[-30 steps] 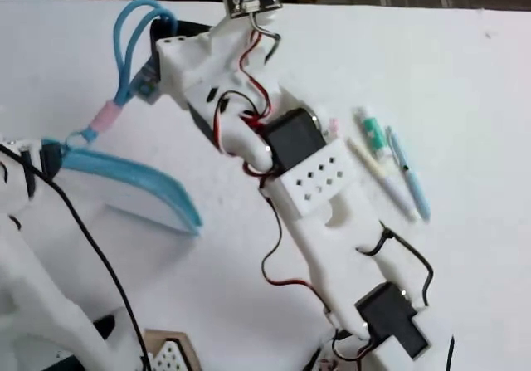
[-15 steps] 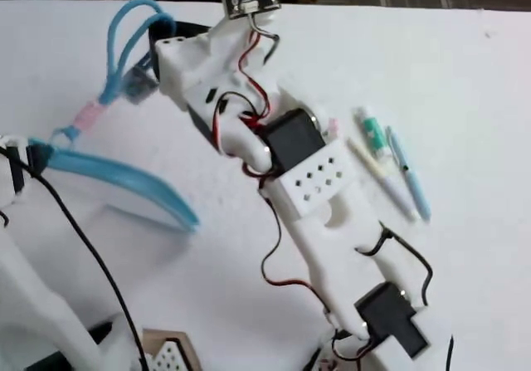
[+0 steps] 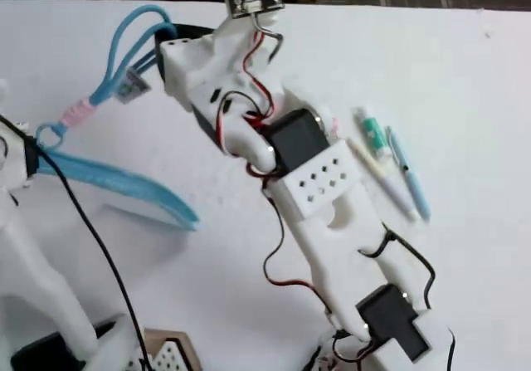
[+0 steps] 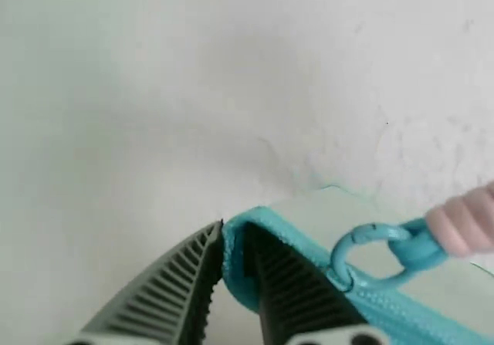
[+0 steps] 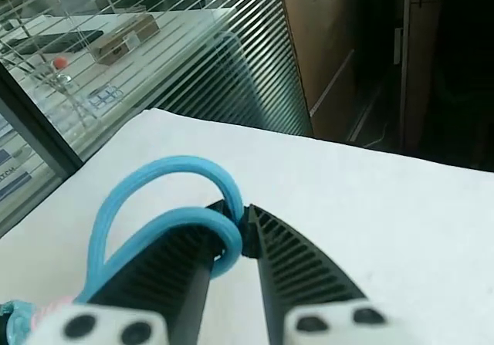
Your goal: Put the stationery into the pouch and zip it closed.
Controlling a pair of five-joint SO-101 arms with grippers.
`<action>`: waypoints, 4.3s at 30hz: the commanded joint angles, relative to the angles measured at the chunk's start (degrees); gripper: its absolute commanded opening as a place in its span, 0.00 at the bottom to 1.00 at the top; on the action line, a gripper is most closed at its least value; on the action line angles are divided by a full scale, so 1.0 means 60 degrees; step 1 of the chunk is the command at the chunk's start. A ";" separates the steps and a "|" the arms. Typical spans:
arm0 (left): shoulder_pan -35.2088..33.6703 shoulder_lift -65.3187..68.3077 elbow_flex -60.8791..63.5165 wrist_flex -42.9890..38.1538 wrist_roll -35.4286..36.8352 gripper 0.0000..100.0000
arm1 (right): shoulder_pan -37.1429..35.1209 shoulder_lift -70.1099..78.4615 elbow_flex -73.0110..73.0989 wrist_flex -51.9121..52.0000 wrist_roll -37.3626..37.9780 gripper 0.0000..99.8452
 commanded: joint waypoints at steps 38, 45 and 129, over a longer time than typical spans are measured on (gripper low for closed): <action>0.2132 0.1648 -0.0967 -0.0117 0.3136 0.02 | 0.6205 -0.2147 -0.0044 0.4960 0.1289 0.02; 0.2132 0.1648 -0.1055 -0.0571 0.4103 0.02 | 0.5590 -0.2176 -0.0103 0.5516 0.1319 0.18; 0.2440 0.2894 -0.1084 -0.1729 0.1963 0.02 | 0.4769 -0.7055 0.5993 0.5985 0.4967 0.13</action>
